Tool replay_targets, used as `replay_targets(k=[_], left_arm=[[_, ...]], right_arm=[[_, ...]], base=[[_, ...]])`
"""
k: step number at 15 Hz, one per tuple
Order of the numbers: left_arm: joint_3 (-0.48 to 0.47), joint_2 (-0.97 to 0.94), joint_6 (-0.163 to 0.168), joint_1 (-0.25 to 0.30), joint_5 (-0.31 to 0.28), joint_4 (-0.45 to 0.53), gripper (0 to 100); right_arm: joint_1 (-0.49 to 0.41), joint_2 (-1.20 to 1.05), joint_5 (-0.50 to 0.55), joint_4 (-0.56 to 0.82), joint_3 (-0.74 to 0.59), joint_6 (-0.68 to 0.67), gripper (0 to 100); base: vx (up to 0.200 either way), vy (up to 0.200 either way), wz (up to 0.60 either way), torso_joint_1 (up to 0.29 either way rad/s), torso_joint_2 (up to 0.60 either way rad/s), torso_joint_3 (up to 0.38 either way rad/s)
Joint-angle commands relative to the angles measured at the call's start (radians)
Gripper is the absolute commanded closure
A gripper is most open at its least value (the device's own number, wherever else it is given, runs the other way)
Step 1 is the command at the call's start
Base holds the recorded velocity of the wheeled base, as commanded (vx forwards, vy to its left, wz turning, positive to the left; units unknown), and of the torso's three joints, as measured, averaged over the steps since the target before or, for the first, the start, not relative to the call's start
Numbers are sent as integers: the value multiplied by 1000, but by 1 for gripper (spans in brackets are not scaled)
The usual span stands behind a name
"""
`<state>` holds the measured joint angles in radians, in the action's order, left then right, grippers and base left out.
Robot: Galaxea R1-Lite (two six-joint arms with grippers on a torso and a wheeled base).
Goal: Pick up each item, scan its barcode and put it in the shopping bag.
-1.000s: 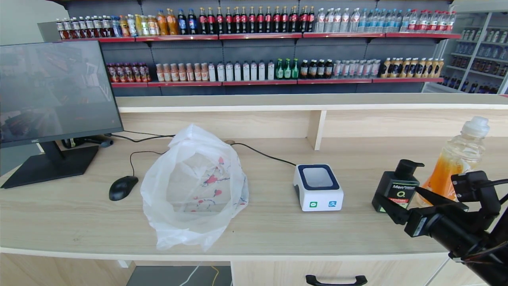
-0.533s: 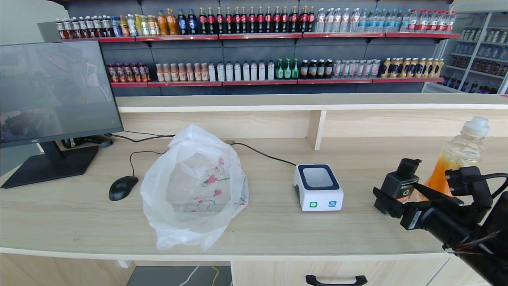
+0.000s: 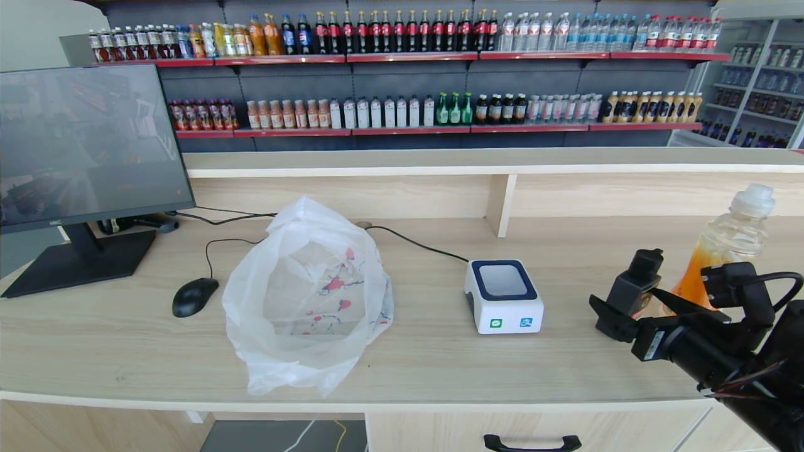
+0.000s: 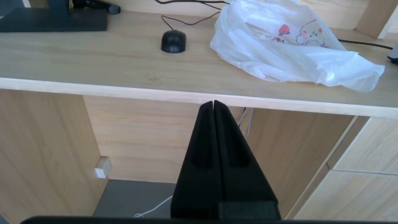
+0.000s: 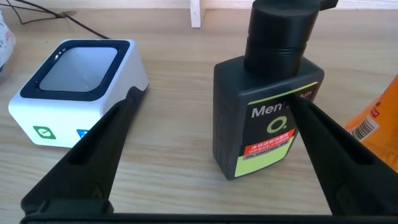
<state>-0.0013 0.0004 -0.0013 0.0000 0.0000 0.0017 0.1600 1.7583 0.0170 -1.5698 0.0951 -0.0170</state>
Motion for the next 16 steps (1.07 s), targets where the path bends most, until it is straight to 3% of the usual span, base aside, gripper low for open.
replay_targets(k=[1,16], left_arm=[[0,0,0,0,0,0,100],[0,0,0,0,0,0,100]], right_arm=[[0,4,0,-1,2,0,0],[-45,87,-5,-1,37,-1,0]], base=[[0,0,0,0,0,0],[0,0,0,0,0,0]])
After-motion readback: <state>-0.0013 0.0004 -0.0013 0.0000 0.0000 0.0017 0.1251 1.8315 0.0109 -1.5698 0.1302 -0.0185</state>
